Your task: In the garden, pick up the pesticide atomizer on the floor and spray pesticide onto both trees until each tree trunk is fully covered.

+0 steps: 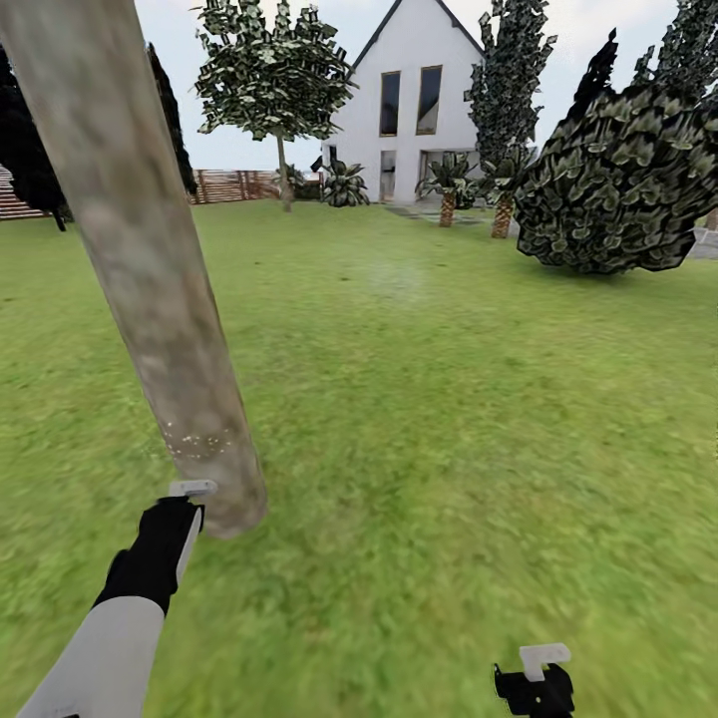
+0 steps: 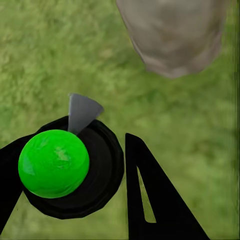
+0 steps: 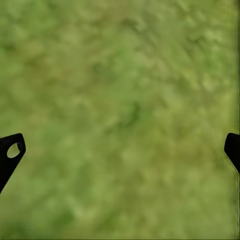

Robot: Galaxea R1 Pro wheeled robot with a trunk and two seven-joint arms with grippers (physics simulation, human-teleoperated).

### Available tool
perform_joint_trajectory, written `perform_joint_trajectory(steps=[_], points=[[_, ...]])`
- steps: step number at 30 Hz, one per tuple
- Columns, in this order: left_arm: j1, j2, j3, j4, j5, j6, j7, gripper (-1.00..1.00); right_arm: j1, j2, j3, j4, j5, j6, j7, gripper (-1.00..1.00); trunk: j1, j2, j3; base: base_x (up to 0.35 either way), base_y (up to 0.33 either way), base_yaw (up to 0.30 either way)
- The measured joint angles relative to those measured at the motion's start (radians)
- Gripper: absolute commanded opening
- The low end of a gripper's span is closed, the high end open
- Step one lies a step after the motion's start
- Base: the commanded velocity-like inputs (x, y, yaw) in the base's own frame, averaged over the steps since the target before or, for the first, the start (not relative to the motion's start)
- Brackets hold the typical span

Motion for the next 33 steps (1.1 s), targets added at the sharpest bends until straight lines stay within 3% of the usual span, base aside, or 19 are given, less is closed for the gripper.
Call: perform_joint_trajectory(steps=[10, 24, 28, 33], points=[[0.0, 0.001, 0.002, -0.001, 0.0, 0.0, 0.001, -1.0, 0.0, 0.0, 0.001, 0.002, 0.0, 0.001, 0.0, 1.0, 0.0, 0.0, 0.0, 0.031, -0.274, 0.187], [0.0, -0.003, 0.003, -0.002, 0.014, -0.001, -0.001, -1.0, 0.0, 0.0, 0.0, 0.001, 0.0, 0.001, 0.0, 1.0, 0.0, 0.0, 0.0, 0.164, -0.229, 0.277], [-0.007, 0.005, 0.008, -0.036, 0.01, 0.01, -0.023, -1.0, 0.0, -0.001, 0.0, 0.0, 0.0, 0.0, 0.0, 1.0, 0.0, 0.0, 0.0, 0.019, -0.013, 0.276], [-0.047, 0.025, 0.009, -0.087, 0.009, 0.083, -0.036, -1.0, 0.0, -0.001, 0.0, 0.0, 0.0, 0.0, 0.0, 1.0, 0.0, 0.0, 0.0, 0.001, -0.001, 0.117]])
